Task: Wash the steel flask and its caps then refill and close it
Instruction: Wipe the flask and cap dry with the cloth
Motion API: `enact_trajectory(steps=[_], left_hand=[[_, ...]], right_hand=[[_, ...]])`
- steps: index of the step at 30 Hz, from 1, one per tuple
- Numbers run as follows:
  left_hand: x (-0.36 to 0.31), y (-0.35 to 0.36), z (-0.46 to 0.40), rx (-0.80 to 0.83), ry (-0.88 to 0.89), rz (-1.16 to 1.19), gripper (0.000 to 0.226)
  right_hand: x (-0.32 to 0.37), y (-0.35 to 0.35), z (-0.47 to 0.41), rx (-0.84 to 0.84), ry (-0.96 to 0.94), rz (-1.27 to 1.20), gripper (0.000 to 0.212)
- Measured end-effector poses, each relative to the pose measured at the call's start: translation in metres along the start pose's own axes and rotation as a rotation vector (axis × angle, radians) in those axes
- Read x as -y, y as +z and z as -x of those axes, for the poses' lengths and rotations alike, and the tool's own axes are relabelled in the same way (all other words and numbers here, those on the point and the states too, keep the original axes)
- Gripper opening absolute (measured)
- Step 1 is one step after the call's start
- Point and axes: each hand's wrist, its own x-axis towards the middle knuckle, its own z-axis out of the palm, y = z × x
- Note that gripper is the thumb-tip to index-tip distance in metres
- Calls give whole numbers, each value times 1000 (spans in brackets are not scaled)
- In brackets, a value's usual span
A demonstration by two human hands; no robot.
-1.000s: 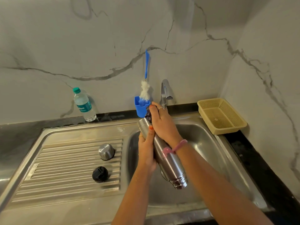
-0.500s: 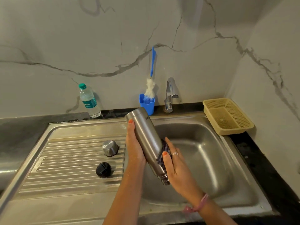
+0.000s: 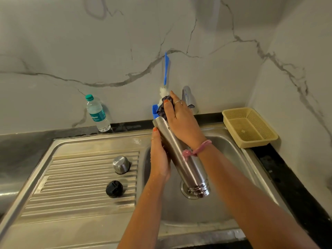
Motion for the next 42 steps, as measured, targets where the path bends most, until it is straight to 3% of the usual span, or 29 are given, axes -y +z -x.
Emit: enact_trajectory(steps=[2,5,7,13,16,19,22,25,27,32,35,38,42], left_hand=[[-2,6,-1,23,20,8,64],[-3,11,0,-31,58,74,93],[-1,10,0,-51,69,132,99],[-9,-8,-7,-182,9,338,78],[-13,-18,-12,-286,-21,327,81],[-11,-18,-11,-302,-41,322,72],[-8,-16,-8,-290,-61,319,67],[-9,-17,-7,-247,-47,295,61],[-10,-15,-5,-204,-33,269,66],[-10,-11,-2,-167,3,236,123],[-11,-13,-3,-112,-5,298,108],[-11,-13,-4,-51,9,327,113],[-9,-13,-6,-32,-28,342,118]], right_hand=[[5,3,3,-3,2,32,59],[6,5,17,-4,4,86,56],[0,7,34,-5,-28,80,56],[-51,20,108,30,-65,359,72],[-74,22,140,61,-18,280,71],[-83,24,153,-31,-30,214,64],[-81,20,148,-52,88,-4,53],[-72,0,136,178,578,-515,47],[-72,-13,130,297,761,-746,48],[-85,-21,125,273,750,-1013,31],[-90,-19,133,303,833,-1269,35],[-99,-12,144,395,859,-1447,81],[-92,-13,147,479,828,-1537,81]])
